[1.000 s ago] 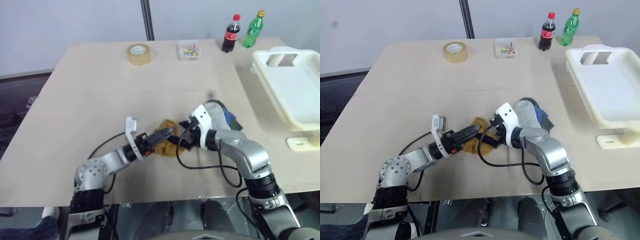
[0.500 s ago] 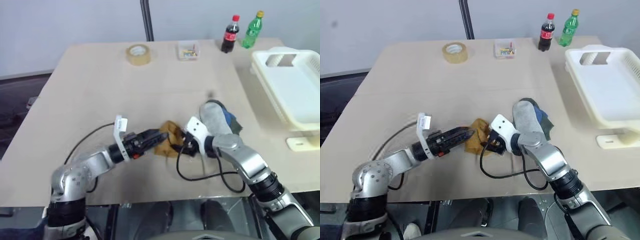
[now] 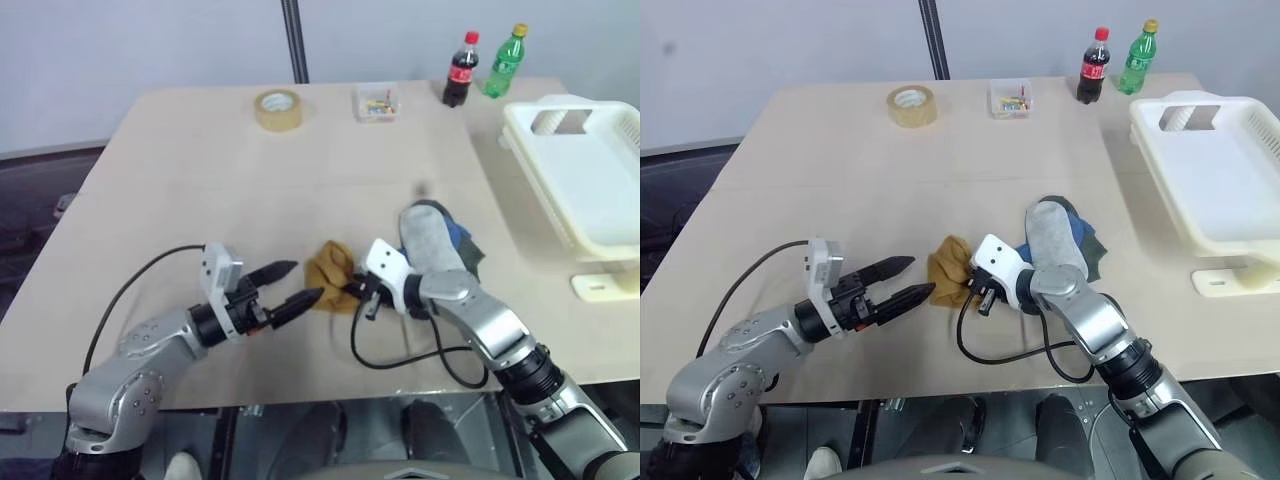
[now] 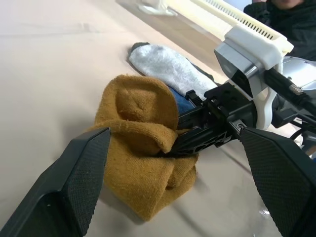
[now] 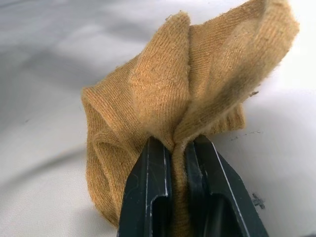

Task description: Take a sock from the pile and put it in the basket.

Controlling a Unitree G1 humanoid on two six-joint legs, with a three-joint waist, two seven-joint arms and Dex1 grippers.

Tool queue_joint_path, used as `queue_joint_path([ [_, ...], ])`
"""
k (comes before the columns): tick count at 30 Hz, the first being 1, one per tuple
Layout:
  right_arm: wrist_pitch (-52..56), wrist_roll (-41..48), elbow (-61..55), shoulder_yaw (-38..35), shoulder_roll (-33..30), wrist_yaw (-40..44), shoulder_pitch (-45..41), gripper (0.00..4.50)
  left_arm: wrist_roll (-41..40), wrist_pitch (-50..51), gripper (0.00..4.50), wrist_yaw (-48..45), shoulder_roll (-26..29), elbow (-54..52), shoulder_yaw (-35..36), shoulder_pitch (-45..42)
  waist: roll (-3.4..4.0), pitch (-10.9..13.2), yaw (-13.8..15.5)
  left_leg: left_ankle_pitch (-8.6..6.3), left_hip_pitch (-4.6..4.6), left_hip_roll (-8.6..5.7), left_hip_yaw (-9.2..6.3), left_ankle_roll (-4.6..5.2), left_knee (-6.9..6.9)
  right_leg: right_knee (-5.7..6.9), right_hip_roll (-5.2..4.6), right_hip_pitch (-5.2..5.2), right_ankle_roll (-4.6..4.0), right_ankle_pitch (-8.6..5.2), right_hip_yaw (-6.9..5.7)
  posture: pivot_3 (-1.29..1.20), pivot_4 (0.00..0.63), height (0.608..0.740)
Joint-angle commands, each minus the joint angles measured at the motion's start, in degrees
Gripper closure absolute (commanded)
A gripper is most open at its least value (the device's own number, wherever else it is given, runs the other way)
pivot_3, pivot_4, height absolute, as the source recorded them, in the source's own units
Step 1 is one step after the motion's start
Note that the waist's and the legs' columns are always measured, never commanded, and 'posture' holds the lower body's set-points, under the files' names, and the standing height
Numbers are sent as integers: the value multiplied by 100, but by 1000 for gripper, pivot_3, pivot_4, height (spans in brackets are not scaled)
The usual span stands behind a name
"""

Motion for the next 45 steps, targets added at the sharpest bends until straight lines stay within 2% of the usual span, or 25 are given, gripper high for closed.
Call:
queue_joint_path([
  [1,277,87,156,-265,46,-59,52,4474,-39,-285,0,-158,94,-264,225,62,0,0,1,0,0,0,0,0,0,0,0,0,0,0,0,0,150,740],
  [8,1515,1238,-815,-1711,8,-48,-249,4474,-195,-411,0,-226,152,-117,311,-373,1,8,37,0,-16,-4,-6,1,3,-4,-4,-5,0,1,-5,0,150,740],
  [16,3148,2491,-1305,-3826,-808,-218,-753,4474,-176,-307,0,-202,162,30,57,-1084,0,17,17,-1,-20,-3,-6,2,-4,-13,-5,-7,0,0,-6,0,150,740],
  [20,3415,2559,-192,-5154,-1680,-484,-1393,4474,-39,-418,0,-294,63,123,-196,-1138,7,27,20,-1,-24,-5,0,3,-3,-11,-9,-6,0,1,-4,0,150,740],
  [23,2965,2288,1160,-5635,-2389,-689,-1802,4474,-63,-436,0,-300,-12,137,-247,-1145,4,31,46,-1,-27,-9,0,4,-2,-15,-13,-5,0,1,-7,0,150,740],
  [26,2320,1940,2651,-5740,-2895,-874,-2205,4474,-39,-448,0,-302,-46,139,-284,-1160,2,32,27,-1,-28,-7,6,5,-5,-20,-13,-6,0,1,-4,0,150,740],
  [30,1522,1470,4184,-5457,-3180,-1032,-2564,4474,27,-489,0,-311,-55,158,-335,-1154,3,32,-45,-1,-25,-2,26,5,-5,-16,-11,-7,0,1,12,0,150,740],
  [34,697,980,5497,-5060,-3278,-1003,-2763,2796,73,-509,0,-291,-38,125,-337,-1137,6,35,-63,-1,-20,0,44,6,-3,-9,-8,-8,0,1,26,0,150,740],
  [39,-291,114,5921,-4127,-3453,-814,-2525,299,64,-487,0,-257,21,40,-230,-1027,13,42,-62,-3,-22,0,49,10,1,-10,-8,-9,1,1,30,0,150,740],
  [40,-554,-67,5947,-3986,-3499,-881,-2474,10,59,-488,0,-257,33,24,-213,-1003,13,42,-61,-3,-22,0,47,11,2,-10,-7,-10,1,1,30,0,150,740],
  [45,-1663,-717,5757,-3514,-3706,-1110,-2270,10,-46,-498,0,-257,12,-56,-153,-961,13,42,-12,-3,-22,0,46,10,10,-6,-5,-10,1,1,29,0,150,740],
])
